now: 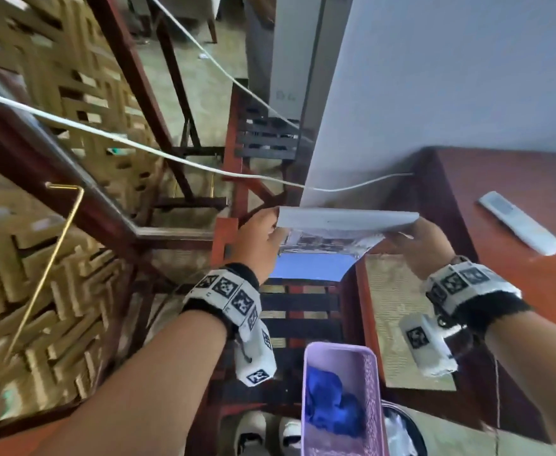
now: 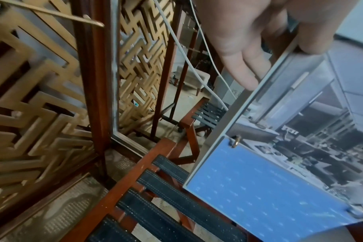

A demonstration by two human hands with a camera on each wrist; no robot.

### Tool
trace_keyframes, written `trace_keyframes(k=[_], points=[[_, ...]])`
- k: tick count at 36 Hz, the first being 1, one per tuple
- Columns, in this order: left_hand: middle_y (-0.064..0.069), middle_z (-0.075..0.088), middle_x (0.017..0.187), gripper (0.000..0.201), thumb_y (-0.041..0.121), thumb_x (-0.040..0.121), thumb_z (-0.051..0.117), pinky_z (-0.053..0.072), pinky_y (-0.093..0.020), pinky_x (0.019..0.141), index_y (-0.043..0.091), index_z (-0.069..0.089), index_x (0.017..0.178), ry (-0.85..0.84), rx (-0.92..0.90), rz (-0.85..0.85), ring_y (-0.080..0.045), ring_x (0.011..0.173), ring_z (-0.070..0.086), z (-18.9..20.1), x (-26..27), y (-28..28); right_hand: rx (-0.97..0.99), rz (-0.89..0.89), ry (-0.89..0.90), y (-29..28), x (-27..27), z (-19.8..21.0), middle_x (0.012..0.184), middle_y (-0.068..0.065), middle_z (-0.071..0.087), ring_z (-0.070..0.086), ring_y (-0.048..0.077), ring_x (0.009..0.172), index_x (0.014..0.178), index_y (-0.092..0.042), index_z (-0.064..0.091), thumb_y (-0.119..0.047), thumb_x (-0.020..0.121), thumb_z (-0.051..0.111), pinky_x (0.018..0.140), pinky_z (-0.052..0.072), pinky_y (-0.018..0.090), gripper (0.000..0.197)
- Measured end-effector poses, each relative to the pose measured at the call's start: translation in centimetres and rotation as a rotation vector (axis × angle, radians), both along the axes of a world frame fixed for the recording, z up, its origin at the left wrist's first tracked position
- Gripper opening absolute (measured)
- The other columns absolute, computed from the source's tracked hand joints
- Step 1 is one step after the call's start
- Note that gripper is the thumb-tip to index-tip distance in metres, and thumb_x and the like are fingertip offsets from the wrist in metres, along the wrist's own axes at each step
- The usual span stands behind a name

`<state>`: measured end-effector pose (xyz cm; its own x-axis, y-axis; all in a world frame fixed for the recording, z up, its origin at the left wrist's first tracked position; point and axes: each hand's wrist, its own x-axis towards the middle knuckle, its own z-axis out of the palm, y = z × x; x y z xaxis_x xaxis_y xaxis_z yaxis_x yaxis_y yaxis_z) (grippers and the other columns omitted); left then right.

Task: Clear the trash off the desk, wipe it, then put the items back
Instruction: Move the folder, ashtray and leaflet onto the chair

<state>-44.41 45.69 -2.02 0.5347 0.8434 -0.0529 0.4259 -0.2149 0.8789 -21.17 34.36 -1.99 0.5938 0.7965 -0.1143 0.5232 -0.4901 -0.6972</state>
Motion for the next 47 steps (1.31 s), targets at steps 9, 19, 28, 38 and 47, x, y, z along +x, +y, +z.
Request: trace_keyframes(k=[9,19,28,38,47], points=[[-0.009,0.063,0.121,0.027,0.005,0.095,0.05,0.045,-0.032,0.095,0.007,0.062,0.119,0.005,-0.078,0.029,-0.023,0.112,0.058,-6.2,5.0,2.7,-0.175,-0.149,-0.036,2.1,3.0,-5.4,0.102,0.014,0.068,0.061,0.033,0.099,0.112,-0.007,0.062,-0.02,0.09,0.061,0.082,0.046,0.037,0.025],[-0.003,0.063,0.118,0.025,0.009,0.096,0.051,0.041,-0.021,0.083,0.005,0.062,0.118,0.107,-0.16,0.015,-0.016,0.106,0.057,-10.5,6.7,3.2,-0.269,-0.165,-0.008,2.5,4.7,-8.6,0.093,0.012,0.066,0.058,0.026,0.081,0.109,-0.006,0.061,-0.02,0.091,0.058,0.07,0.041,0.031,0.023],[0.0,0.065,0.12,0.027,0.011,0.096,0.053,0.044,-0.026,0.09,0.015,0.061,0.121,0.119,-0.266,0.022,-0.018,0.111,0.059,-12.9,7.5,2.4,-0.359,-0.191,0.052,1.6,5.0,-10.2,0.107,0.013,0.067,0.06,0.027,0.091,0.112,-0.006,0.061,-0.019,0.094,0.054,0.078,0.046,0.035,0.024],[-0.01,0.059,0.127,0.032,0.018,0.1,0.039,0.041,-0.032,0.092,0.009,0.051,0.128,0.333,-0.327,0.04,-0.028,0.113,0.055,-13.0,7.9,3.6,-0.386,-0.126,0.154,2.0,4.5,-9.7,0.126,-0.001,0.06,0.057,0.021,0.11,0.13,-0.02,0.052,-0.021,0.098,0.046,0.094,0.048,0.041,0.033],[-0.01,0.047,0.142,0.041,0.019,0.099,0.043,0.035,-0.031,0.102,0.01,0.037,0.139,0.37,-0.35,-0.023,-0.026,0.13,0.045,-9.8,6.3,2.7,-0.394,-0.085,0.223,0.2,3.5,-7.9,0.136,0.0,0.05,0.059,0.02,0.104,0.143,-0.022,0.036,-0.021,0.096,0.049,0.086,0.052,0.037,0.049]])
